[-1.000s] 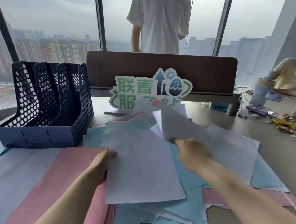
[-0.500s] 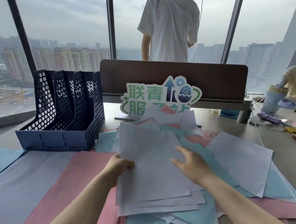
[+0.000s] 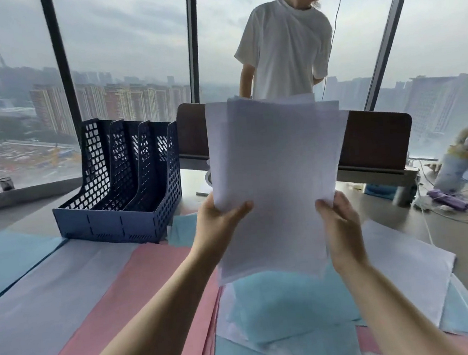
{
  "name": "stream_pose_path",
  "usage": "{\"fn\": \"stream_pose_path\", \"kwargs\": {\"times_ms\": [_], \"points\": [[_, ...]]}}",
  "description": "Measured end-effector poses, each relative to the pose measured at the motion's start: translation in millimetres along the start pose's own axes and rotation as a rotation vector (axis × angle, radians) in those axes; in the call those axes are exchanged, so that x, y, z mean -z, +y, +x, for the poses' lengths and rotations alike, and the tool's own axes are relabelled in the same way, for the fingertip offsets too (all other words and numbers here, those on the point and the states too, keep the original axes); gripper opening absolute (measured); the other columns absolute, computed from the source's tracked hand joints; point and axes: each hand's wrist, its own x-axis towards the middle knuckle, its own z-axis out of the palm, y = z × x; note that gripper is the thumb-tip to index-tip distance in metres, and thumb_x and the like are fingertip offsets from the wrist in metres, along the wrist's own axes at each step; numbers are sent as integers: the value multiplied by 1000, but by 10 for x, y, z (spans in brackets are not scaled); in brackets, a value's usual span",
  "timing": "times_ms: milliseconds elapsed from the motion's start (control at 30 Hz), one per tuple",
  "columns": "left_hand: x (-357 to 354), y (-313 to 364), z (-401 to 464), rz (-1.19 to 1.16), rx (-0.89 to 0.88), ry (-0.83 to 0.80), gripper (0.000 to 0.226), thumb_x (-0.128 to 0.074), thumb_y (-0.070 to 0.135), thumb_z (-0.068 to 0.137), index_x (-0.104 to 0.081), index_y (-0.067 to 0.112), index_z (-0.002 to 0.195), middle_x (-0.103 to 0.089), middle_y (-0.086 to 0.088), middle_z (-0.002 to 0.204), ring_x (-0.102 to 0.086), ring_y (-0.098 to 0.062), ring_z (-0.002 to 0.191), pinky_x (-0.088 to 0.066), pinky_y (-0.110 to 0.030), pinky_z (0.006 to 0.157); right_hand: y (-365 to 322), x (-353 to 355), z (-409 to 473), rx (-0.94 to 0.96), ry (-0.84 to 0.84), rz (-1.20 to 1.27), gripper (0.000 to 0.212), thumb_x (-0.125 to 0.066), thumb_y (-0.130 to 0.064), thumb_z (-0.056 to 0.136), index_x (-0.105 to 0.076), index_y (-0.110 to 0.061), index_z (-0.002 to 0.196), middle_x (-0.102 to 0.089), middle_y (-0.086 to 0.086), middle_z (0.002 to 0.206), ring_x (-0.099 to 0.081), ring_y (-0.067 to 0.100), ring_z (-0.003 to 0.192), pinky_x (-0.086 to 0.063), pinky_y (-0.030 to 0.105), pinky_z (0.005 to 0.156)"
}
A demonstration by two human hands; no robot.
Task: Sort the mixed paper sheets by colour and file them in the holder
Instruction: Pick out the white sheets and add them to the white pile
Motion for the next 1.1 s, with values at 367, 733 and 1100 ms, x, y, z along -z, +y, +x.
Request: {"fn": "stream_pose_path", "kwargs": {"times_ms": [367, 733, 1100], "points": [[-42, -705, -312, 39, 208, 83, 15, -71, 21, 76, -70, 23, 91, -73, 6, 84, -66, -14, 77, -55, -34, 74, 520, -159, -248, -98, -38, -233, 17, -49, -16, 100, -55, -14, 116, -60, 3, 112, -56, 30, 109, -37, 30, 87], [1501, 149, -45, 149, 137, 122, 14, -68, 12, 79, -65, 16, 92, -67, 3, 77, -62, -9, 67, -54, -28, 64, -145, -1084, -560, -4, -340, -243, 22, -44, -13, 95, -55, -7, 77, -58, 4, 71, -50, 25, 68, -40, 29, 64], [3804, 281, -430, 1020, 567, 247, 18, -68, 27, 64, -54, 18, 57, -52, 1, 61, -51, -21, 70, -32, -22, 52, 212, -2796, -1754, -442, -969, -296, 17, -45, -3, 92, -55, -4, 79, -54, 14, 59, -62, 27, 45, -44, 27, 38]]}}
